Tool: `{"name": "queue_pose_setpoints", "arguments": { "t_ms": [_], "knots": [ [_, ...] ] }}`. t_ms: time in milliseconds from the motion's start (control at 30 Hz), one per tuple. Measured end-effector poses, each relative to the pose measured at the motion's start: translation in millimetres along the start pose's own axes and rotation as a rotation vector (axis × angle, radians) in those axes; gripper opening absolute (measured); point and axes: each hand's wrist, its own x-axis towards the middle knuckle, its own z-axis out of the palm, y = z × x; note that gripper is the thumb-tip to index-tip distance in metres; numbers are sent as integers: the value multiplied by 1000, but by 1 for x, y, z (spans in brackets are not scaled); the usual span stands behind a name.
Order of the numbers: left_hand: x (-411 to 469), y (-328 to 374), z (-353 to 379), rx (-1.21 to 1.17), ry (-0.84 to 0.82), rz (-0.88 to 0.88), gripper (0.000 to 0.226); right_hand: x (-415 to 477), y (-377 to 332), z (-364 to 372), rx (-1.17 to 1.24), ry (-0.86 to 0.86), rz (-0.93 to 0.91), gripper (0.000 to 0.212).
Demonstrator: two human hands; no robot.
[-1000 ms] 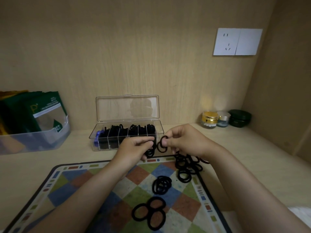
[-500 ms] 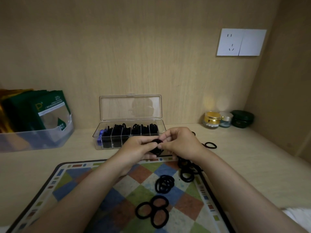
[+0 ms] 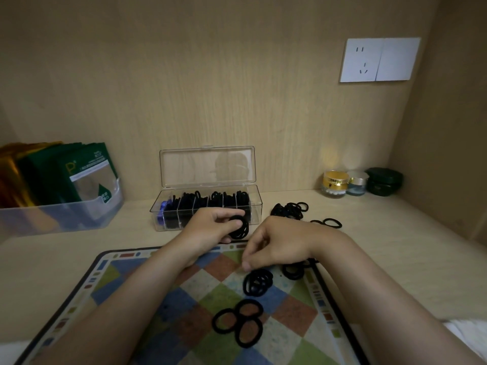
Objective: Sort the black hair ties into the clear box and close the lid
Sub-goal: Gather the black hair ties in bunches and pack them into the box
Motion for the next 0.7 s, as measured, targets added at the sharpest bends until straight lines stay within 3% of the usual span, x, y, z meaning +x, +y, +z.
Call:
{"name": "queue_pose_setpoints", "arguments": {
  "t_ms": [133, 400, 567, 700],
  "knots": [
    [1, -3, 0, 22, 4, 3, 27, -4, -6, -1, -146, -21, 61, 30],
    [1, -6, 1, 51, -9, 32, 26, -3, -12, 1, -222, -134, 53, 22],
    [0, -4, 2, 48, -5, 40, 26, 0, -9, 2, -143, -176, 46, 25],
    [-2, -2, 4, 16, 5, 36, 28, 1, -1, -1, -56, -113, 37, 15]
  ]
}}
